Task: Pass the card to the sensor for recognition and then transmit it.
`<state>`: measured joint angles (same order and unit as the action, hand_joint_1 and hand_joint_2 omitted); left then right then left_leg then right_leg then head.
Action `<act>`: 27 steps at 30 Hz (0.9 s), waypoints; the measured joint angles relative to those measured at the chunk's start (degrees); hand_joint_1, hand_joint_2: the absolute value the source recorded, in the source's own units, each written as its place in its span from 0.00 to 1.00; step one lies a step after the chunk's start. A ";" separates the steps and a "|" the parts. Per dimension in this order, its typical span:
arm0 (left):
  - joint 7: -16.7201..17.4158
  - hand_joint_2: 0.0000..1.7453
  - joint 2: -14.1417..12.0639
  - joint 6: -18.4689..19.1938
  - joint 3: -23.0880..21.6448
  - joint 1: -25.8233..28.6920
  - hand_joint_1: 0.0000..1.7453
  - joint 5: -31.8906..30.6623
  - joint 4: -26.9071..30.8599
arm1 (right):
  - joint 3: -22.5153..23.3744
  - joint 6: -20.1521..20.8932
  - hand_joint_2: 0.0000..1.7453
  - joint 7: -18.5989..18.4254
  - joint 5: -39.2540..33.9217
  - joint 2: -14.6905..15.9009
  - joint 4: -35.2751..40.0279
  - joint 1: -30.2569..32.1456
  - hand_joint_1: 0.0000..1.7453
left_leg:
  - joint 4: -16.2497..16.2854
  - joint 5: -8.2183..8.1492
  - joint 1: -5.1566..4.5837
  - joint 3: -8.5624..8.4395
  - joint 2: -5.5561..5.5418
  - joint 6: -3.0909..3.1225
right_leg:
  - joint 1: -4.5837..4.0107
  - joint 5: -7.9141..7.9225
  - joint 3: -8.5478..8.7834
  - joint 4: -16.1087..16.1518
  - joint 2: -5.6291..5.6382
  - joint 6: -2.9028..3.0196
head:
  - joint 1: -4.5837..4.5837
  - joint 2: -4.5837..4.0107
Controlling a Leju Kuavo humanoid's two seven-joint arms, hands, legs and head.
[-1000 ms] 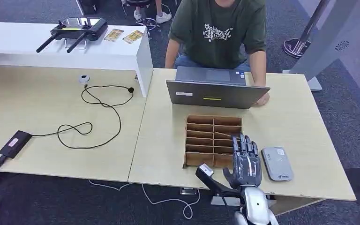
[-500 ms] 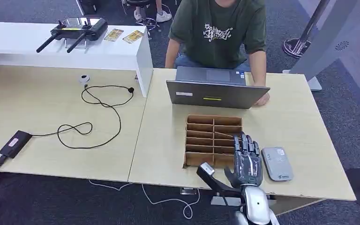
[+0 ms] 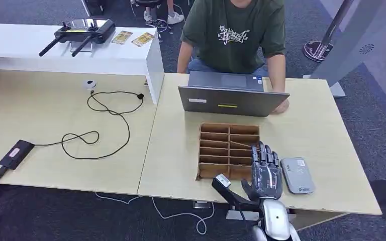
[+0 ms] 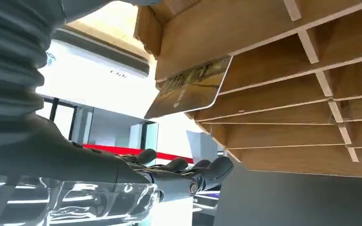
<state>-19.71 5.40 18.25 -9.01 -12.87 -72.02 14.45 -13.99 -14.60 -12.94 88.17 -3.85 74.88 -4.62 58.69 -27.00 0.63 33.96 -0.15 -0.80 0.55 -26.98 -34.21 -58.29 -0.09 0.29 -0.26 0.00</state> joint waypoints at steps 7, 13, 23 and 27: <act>-0.07 0.00 -0.07 -0.07 0.00 0.23 0.00 0.09 0.00 | 0.04 1.40 1.00 0.44 0.00 0.00 0.00 0.01 0.00 | 0.00 0.00 0.00 0.00 0.01 0.00 | 0.00 0.00 0.00 0.00 0.00 0.00 | 0.00 0.00; -0.07 0.00 -0.09 -0.11 0.00 0.44 0.00 0.11 0.00 | 0.04 1.47 1.00 0.44 0.00 0.00 0.00 0.00 0.00 | 0.00 0.00 0.00 -0.01 0.01 0.00 | 0.00 0.00 0.00 0.00 0.00 0.00 | 0.00 0.00; -0.09 0.00 -0.26 -0.20 0.00 0.47 0.00 0.17 0.00 | 0.06 1.42 1.00 0.57 0.00 0.00 0.00 0.00 0.00 | 0.00 0.00 0.00 -0.01 0.01 0.00 | 0.00 0.00 0.00 0.00 0.00 0.00 | 0.00 0.00; -0.24 0.00 -0.33 -0.33 0.00 0.50 0.00 0.20 0.00 | 0.31 1.42 1.00 1.53 0.00 0.00 0.02 0.01 0.00 | 0.00 0.00 0.00 -0.01 0.00 0.00 | 0.00 0.00 0.00 0.00 0.00 0.00 | 0.00 0.00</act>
<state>-19.96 5.07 17.92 -9.01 -12.38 -71.82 14.45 -13.68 -13.18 -11.41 88.17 -3.85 74.90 -4.61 58.69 -27.00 0.63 33.95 -0.15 -0.80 0.55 -26.98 -34.21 -58.29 -0.09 0.29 -0.26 0.00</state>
